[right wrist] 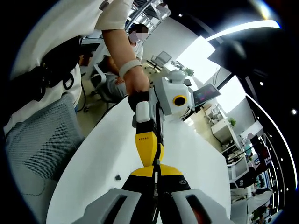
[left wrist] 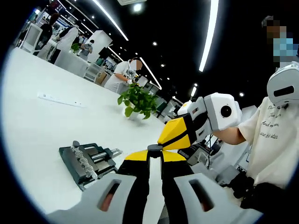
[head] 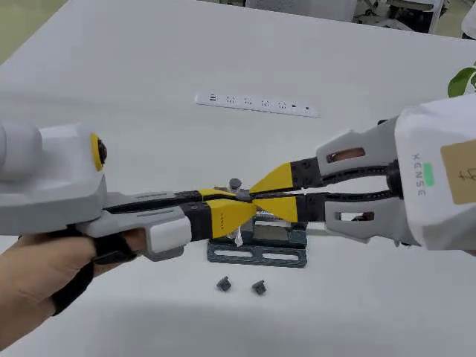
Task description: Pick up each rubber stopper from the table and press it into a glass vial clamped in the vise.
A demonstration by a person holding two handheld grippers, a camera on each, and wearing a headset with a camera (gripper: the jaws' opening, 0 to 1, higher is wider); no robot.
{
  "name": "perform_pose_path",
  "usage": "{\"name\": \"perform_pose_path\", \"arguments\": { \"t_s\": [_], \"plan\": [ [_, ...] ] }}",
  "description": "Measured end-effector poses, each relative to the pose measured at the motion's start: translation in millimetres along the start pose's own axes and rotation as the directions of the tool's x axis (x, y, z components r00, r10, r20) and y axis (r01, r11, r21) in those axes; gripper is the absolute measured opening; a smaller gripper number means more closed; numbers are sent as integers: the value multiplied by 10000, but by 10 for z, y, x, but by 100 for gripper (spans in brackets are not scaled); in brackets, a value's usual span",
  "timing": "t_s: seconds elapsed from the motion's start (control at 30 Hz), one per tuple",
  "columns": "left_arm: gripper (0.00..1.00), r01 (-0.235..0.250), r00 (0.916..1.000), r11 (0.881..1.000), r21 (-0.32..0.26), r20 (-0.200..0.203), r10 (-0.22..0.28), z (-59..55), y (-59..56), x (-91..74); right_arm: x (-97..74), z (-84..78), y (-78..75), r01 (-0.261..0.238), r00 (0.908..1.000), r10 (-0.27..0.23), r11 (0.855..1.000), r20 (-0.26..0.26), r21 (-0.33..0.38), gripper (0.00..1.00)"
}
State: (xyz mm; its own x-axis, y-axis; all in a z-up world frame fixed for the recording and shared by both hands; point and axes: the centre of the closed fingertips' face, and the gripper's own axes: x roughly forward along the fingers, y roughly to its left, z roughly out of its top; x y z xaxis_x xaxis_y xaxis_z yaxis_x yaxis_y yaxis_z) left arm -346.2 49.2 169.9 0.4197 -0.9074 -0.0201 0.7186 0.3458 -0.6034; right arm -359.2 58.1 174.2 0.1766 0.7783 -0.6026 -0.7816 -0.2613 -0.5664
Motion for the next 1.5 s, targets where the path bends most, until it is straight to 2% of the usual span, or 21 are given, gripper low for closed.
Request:
{"name": "perform_pose_path", "arguments": {
  "t_s": [0.17, 0.33, 0.4, 0.47, 0.57, 0.67, 0.7, 0.73, 0.77, 0.83, 1.0, 1.2, 1.23, 1.33, 1.4, 1.5],
  "plan": [
    [4, -43, 9998, 9998, 176, -201, 46, -49, -5, 13, 5, -26, 45, -178, 9998, 179, 9998, -106, 74, 0],
    [4, -245, 9987, 9977, 633, -438, 273, -88, 21, 6, -2, -50, 47, -275, 9996, 281, 9969, -74, 738, 1],
    [4, -350, 9972, 9954, 887, -631, 406, -117, 44, -6, -13, -65, 30, -284, 9996, 283, 9943, 27, 1027, 6],
    [4, -412, 9954, 9926, 1143, -809, 506, -146, 55, -16, -17, -63, 44, -454, 9989, 427, 9860, 201, 1603, 12],
    [4, -527, 9907, 9842, 1690, -1146, 727, -199, 87, -27, -7, -83, 61, -626, 9979, 586, 9800, 265, 1888, 20],
    [4, -523, 9827, 9685, 2434, -1599, 932, -266, 103, -33, 11, -83, 104, -873, 9961, 817, 9665, 331, 2412, 25],
    [4, -450, 9783, 9585, 2815, -1817, 993, -298, 101, -30, 21, -90, 134, -1035, 9946, 969, 9597, 379, 2614, 26],
    [4, -427, 9749, 9530, 2998, -1960, 1053, -321, 100, -28, 24, -87, 140, -1069, 9942, 1003, 9590, 385, 2624, 27],
    [4, -291, 9701, 9434, 3303, -2181, 1063, -357, 88, -20, 29, -82, 180, -1288, 9917, 1221, 9497, 414, 2853, 27],
    [4, -171, 9610, 9308, 3651, -2510, 1161, -414, 88, -13, 37, -79, 203, -1400, 9901, 1338, 9434, 412, 3006, 27],
    [4, 332, 9343, 8905, 4537, -3306, 1336, -567, 80, 11, 65, -109, 313, -1786, 9832, 1813, 9254, 233, 3344, 29],
    [4, 931, 9089, 8496, 5191, -3927, 1404, -683, 52, 34, 97, -150, 477, -2319, 9699, 2432, 9074, 121, 3505, 25],
    [4, 993, 9064, 8467, 5227, -3986, 1398, -691, 47, 36, 103, -162, 499, -2372, 9679, 2513, 9044, 65, 3547, 24],
    [4, 1227, 8968, 8260, 5501, -4179, 1451, -710, 44, 40, 129, -196, 537, -2404, 9656, 2601, 9033, -79, 3555, 25],
    [4, 1381, 8861, 8090, 5713, -4361, 1567, -735, 43, 43, 145, -213, 566, -2466, 9628, 2697, 9005, -152, 3583, 23],
    [4, 1472, 8814, 8063, 5729, -4459, 1560, -754, 33, 49, 168, -237, 607, -2555, 9586, 2835, 8978, -267, 3588, 21]
  ]
}}
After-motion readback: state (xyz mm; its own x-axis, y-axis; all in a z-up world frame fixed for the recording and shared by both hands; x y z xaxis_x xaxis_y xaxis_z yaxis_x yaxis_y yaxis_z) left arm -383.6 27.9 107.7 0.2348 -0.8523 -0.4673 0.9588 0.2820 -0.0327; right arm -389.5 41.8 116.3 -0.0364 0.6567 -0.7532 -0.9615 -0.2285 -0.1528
